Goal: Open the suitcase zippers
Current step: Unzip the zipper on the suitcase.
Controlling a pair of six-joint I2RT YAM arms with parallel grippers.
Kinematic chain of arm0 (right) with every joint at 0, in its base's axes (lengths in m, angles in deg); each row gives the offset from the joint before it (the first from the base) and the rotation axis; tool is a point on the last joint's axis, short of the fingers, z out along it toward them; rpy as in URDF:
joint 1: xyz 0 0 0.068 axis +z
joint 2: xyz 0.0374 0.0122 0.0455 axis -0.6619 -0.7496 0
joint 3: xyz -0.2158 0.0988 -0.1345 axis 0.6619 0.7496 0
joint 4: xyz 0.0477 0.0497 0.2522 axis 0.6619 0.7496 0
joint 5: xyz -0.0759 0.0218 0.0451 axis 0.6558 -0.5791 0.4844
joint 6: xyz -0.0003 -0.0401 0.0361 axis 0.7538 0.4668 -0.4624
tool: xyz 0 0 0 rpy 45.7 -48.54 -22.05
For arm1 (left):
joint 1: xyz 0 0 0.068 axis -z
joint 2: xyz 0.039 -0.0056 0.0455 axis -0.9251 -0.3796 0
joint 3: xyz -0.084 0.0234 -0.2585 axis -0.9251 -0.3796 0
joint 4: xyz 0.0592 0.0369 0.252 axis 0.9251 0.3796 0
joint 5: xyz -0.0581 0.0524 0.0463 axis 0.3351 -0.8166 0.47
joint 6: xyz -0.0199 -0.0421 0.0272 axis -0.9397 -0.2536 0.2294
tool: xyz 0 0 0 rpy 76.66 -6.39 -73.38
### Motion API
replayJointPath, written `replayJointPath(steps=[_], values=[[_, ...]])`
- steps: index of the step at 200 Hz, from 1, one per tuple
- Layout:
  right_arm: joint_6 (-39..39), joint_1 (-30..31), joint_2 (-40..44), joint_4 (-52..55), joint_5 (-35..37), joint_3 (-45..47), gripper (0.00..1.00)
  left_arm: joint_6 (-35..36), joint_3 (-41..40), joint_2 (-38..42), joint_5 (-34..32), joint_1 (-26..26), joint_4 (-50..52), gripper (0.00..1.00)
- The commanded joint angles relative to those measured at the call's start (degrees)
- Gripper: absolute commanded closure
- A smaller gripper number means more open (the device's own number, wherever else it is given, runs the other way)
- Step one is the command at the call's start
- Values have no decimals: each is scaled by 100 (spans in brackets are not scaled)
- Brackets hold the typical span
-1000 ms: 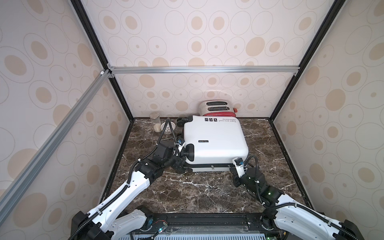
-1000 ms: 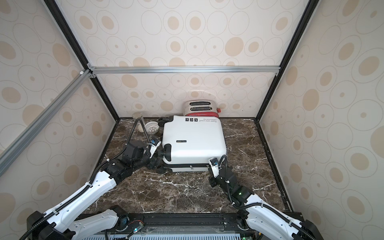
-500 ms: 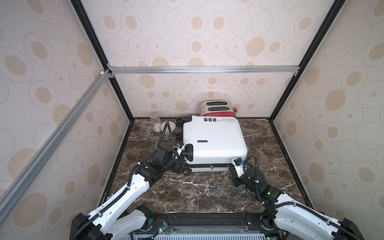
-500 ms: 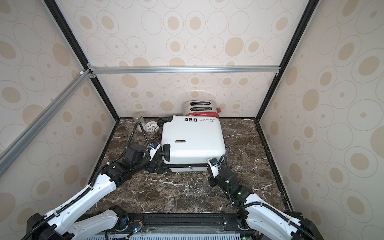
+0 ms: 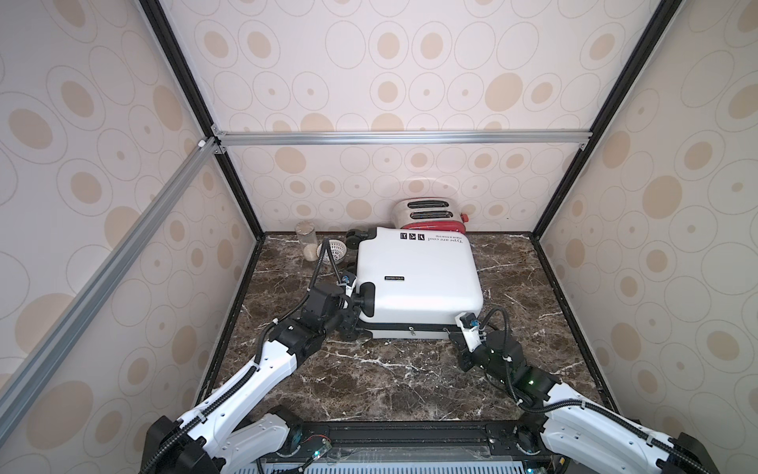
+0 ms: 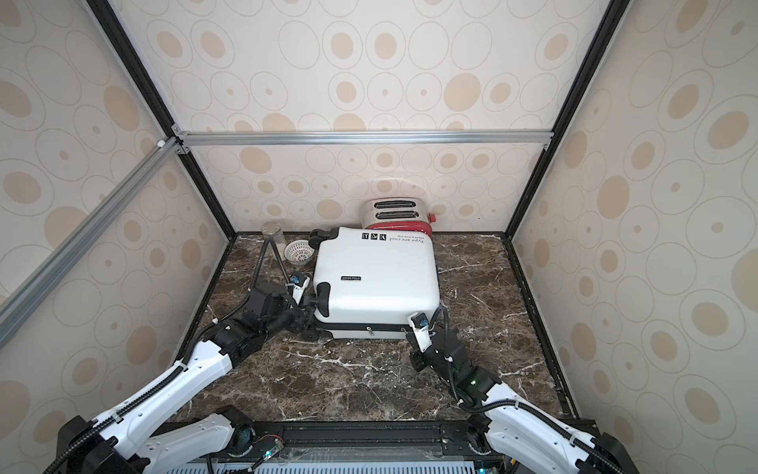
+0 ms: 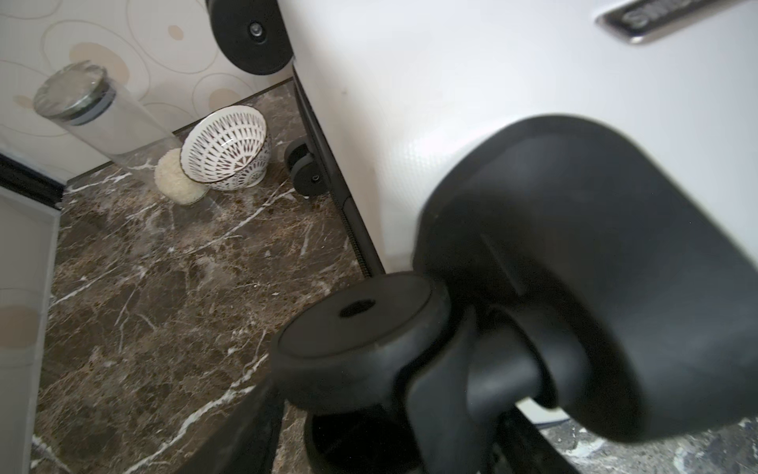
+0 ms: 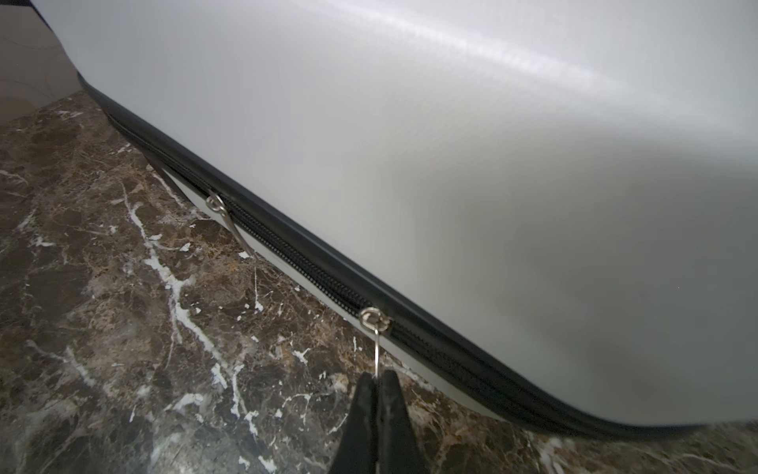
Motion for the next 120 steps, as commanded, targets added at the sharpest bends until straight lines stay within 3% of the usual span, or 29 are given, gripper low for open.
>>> replayJointPath(steps=[1,50,120], values=[[-48,-10,243,-40,134,-84,100,-127,85,188,-629,-484,-39,28],[-229,-14,551,281,596,-22,100,-92,300,-109,-270,-1358,-91,28],[-629,-15,918,290,1575,202,100,-57,393,-274,-60,-1807,-127,28]])
